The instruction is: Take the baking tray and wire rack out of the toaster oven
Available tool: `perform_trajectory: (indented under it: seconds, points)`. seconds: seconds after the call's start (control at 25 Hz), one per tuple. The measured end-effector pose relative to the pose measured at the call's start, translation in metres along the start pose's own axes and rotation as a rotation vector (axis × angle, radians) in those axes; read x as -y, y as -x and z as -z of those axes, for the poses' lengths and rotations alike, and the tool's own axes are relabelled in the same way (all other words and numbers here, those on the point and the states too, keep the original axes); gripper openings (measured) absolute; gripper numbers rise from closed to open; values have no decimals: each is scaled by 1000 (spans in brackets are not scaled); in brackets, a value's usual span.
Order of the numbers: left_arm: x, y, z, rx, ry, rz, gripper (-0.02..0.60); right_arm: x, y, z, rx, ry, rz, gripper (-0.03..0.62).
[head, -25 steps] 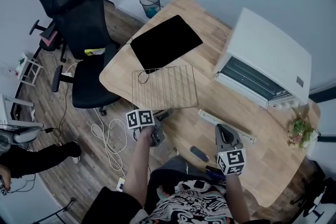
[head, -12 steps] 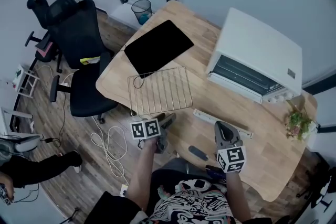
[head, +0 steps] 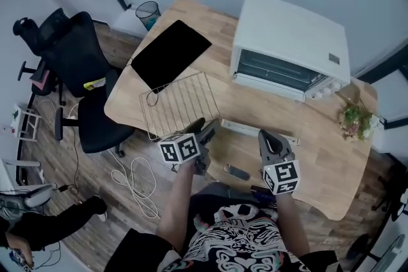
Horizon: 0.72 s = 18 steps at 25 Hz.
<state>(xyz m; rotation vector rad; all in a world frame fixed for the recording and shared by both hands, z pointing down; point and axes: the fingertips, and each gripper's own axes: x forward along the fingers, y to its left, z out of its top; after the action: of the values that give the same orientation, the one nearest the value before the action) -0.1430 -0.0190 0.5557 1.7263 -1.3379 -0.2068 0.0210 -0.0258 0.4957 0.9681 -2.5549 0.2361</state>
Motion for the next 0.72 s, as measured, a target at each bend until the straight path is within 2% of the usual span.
perform_trajectory:
  seconds: [0.16, 0.44, 0.52, 0.72]
  points:
    - [26, -15, -3, -9, -39, 54, 275, 13, 11, -4, 21, -14, 43, 0]
    - [51, -42, 6, -38, -79, 103, 275, 38, 28, 4, 29, -56, 112, 0]
    - [59, -50, 8, -49, -76, 125, 273, 43, 32, 8, 26, -66, 123, 0]
    - [78, -69, 0, -6, -28, 183, 272, 59, 36, 11, 27, -89, 149, 0]
